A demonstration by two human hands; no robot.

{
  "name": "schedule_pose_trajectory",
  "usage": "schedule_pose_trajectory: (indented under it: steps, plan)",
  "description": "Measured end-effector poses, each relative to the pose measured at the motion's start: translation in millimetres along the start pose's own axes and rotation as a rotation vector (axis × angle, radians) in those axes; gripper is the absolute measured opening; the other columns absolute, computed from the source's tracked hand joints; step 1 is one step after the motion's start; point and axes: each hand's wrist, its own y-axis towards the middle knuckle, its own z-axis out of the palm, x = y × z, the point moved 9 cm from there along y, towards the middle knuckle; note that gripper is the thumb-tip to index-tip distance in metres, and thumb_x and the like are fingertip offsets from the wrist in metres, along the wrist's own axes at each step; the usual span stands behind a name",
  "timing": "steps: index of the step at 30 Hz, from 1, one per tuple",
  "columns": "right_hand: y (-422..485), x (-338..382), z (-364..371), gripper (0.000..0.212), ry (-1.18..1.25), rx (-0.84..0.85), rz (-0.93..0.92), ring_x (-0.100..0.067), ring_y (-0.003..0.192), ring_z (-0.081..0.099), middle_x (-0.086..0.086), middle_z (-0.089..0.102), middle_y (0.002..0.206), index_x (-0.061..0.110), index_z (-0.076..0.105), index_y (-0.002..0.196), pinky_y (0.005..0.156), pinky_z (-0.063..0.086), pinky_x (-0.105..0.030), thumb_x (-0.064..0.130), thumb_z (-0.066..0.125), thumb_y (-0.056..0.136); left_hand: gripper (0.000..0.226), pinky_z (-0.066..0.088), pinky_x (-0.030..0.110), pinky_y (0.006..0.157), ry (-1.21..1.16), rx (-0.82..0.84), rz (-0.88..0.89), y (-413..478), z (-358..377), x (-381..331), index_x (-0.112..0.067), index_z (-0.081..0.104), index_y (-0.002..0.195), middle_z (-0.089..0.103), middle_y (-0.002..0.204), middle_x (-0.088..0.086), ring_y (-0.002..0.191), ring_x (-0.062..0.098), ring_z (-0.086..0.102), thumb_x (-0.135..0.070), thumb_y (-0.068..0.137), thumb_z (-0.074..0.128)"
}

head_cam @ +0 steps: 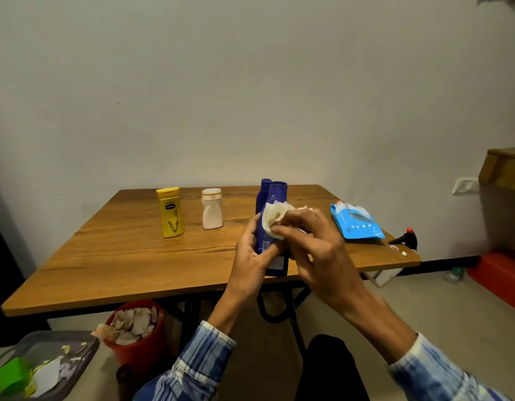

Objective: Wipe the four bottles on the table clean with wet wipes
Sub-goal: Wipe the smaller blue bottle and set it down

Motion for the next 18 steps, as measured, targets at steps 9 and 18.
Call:
schedule_pose_trajectory:
  steps: [9, 18]
  plan:
    - [13, 16, 10, 0.033, -0.168, 0.105, -0.170, -0.033, 0.119, 0.055, -0.017, 0.061, 0.123, 0.001, 0.069, 0.119, 0.095, 0.055, -0.041, 0.010, 0.064, 0.088, 0.049, 0.058, 0.047, 0.094, 0.067, 0.015, 0.028, -5, 6, 2, -0.032, 0.052, 0.130, 0.071, 0.119, -0.011, 0.114, 0.017, 0.068, -0.001, 0.093, 0.063]
    - [16, 21, 19, 0.038, -0.225, 0.120, -0.159, -0.028, 0.115, 0.053, -0.015, 0.062, 0.121, 0.003, 0.069, 0.118, 0.086, 0.057, -0.035, 0.009, 0.069, 0.081, 0.049, 0.061, 0.030, 0.079, 0.084, 0.002, 0.044, -8, 6, 5, -0.031, 0.050, 0.130, 0.066, 0.122, -0.001, 0.107, 0.015, 0.071, 0.004, 0.097, 0.057]
